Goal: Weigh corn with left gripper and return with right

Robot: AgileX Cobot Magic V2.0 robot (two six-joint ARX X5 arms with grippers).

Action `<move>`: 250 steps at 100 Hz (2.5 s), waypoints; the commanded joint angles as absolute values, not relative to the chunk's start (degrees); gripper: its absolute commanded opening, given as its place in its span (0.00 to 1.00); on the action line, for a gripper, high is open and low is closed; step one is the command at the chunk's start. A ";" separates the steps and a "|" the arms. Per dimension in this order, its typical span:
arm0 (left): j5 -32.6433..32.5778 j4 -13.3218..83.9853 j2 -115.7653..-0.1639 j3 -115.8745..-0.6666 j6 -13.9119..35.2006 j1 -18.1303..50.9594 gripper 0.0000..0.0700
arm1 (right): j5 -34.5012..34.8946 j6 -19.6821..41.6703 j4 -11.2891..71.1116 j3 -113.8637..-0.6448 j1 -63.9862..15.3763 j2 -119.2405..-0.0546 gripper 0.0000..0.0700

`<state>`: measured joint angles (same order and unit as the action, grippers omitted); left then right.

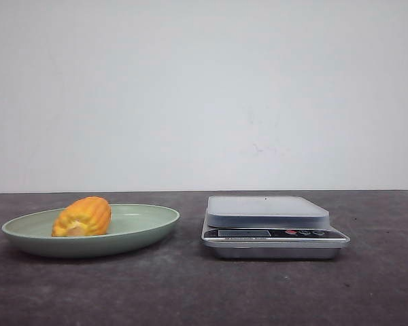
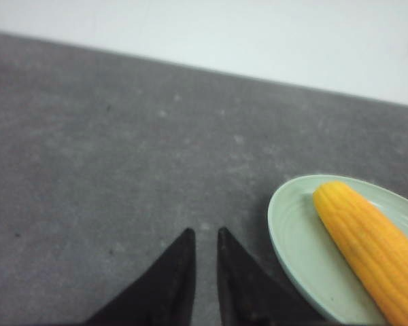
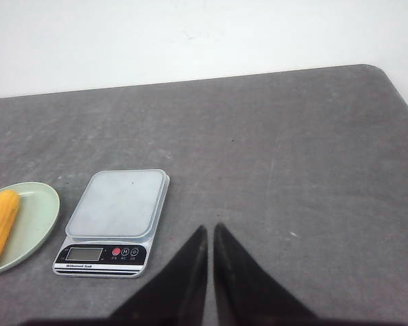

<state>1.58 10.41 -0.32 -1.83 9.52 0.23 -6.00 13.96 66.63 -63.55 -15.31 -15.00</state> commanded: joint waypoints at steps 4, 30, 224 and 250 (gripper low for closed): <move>1.76 10.57 -0.19 -0.78 8.40 0.16 0.02 | -6.07 14.55 66.00 -64.40 -15.44 -15.14 0.01; 1.74 10.68 -0.19 -0.80 8.40 0.16 0.02 | -6.07 14.55 66.02 -64.40 -15.44 -15.14 0.01; 1.74 10.72 -0.19 -0.80 8.43 0.16 0.02 | 1.48 2.55 10.26 -0.69 -1.30 -0.25 0.01; 1.74 10.72 -0.19 -0.80 8.40 0.19 0.02 | 1.48 2.55 10.26 -0.69 -1.30 -0.23 0.01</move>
<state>1.61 10.44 -0.30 -1.83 8.95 0.23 1.48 1.98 10.70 -1.21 -1.34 -0.36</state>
